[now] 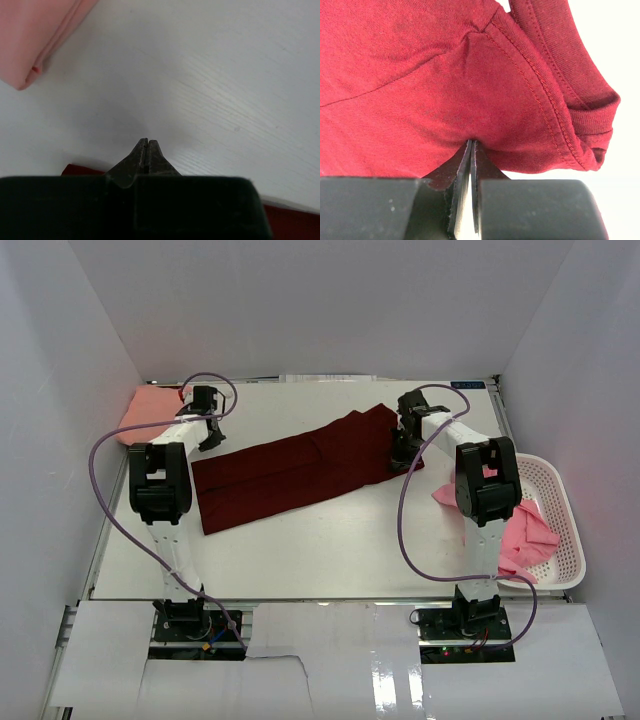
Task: Fold and stack the t-shirts
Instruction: Rotate the tshirt 90 degrees
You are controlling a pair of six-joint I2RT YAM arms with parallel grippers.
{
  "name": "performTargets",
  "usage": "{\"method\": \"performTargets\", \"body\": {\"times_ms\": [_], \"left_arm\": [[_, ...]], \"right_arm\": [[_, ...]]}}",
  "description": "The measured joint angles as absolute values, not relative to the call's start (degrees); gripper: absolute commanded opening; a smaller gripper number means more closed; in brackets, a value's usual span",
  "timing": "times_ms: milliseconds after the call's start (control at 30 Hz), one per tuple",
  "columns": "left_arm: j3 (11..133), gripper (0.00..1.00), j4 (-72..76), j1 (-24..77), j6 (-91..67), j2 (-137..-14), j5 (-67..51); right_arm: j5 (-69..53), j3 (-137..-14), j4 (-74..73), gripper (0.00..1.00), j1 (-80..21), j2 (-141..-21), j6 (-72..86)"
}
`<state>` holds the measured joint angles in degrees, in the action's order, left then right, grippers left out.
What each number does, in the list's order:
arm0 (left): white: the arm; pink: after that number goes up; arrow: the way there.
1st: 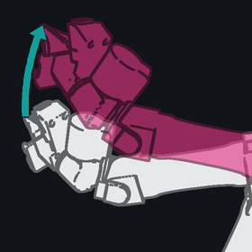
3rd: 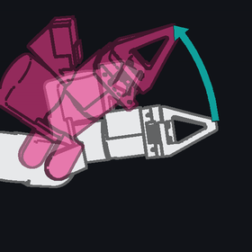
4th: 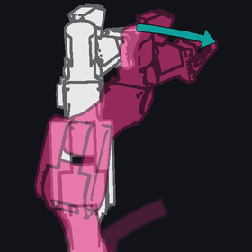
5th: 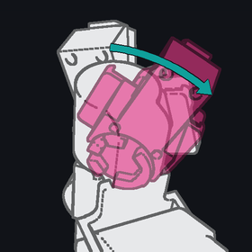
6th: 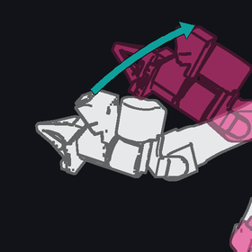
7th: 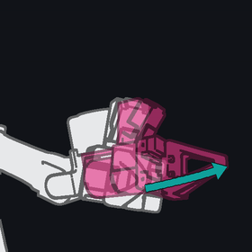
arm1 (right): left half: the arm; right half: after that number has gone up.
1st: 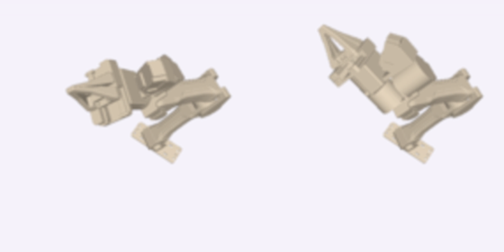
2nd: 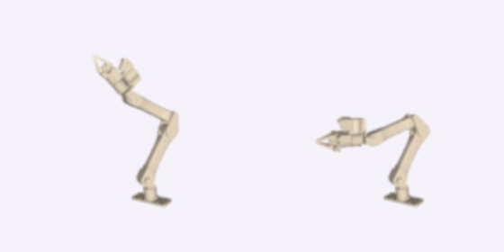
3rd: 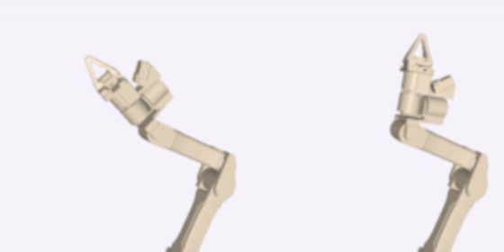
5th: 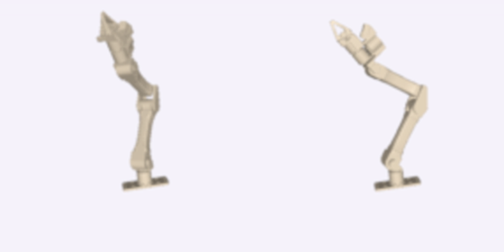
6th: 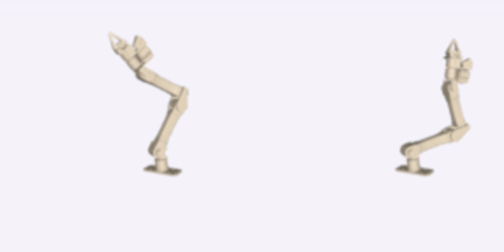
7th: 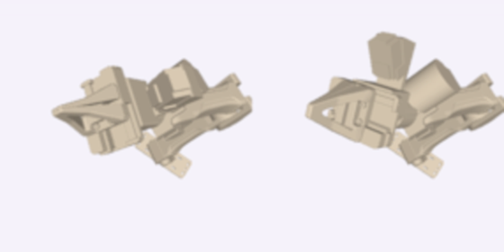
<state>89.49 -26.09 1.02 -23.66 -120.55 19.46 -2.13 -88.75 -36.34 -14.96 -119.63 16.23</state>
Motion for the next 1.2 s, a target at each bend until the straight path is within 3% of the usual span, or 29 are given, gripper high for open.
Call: {"method": "performTargets", "body": {"times_ms": [633, 1200], "left_arm": [[78.85, 0.0, -23.94, 0.86, -28.1, -115.63, 20.53], [61.78, 0.0, -23.94, 1.43, -29.43, -102.28, 15.2]], "right_arm": [[-2.57, -96.44, -38.06, 0.08, -14.96, -124.62, 16.05], [-6.57, -121.3, -39.94, 0.08, -14.11, -140.09, 16.45]]}}
